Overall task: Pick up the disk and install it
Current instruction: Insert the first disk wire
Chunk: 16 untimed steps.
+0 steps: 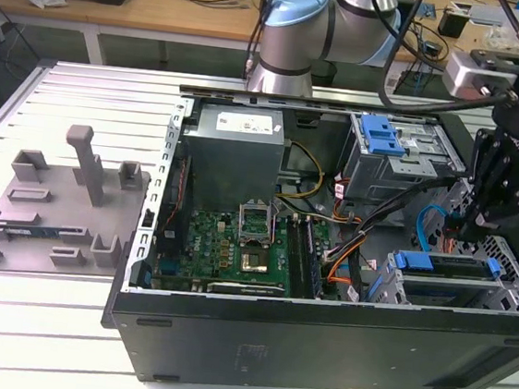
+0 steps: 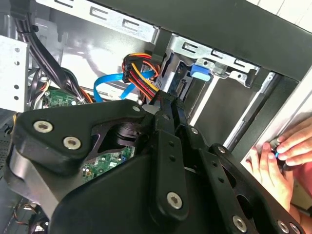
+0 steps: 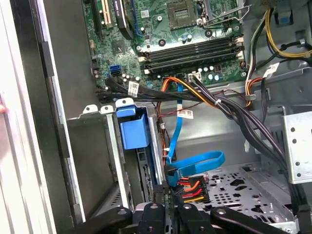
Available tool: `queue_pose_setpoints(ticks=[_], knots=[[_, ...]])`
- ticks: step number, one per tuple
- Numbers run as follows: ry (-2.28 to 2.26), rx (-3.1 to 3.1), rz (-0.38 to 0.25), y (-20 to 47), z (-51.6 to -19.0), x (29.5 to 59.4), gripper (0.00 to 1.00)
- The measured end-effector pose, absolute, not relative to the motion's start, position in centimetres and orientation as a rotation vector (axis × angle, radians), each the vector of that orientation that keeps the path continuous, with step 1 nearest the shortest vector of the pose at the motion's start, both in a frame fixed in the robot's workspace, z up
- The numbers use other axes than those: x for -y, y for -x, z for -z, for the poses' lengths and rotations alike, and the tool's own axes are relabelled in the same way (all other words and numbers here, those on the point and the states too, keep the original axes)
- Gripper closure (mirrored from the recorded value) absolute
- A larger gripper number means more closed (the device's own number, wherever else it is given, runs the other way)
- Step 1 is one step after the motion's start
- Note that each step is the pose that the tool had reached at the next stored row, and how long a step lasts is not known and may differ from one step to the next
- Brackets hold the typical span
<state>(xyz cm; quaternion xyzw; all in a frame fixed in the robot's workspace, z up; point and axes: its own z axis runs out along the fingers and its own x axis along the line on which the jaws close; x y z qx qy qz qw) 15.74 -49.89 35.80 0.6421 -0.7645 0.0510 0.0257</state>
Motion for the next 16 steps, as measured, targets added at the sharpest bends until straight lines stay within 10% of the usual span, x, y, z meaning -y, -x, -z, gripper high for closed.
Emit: queue_pose_setpoints(ticks=[16], knots=[[-2.080, 2.346, -0.107, -15.5, -35.8, 51.9, 0.83]])
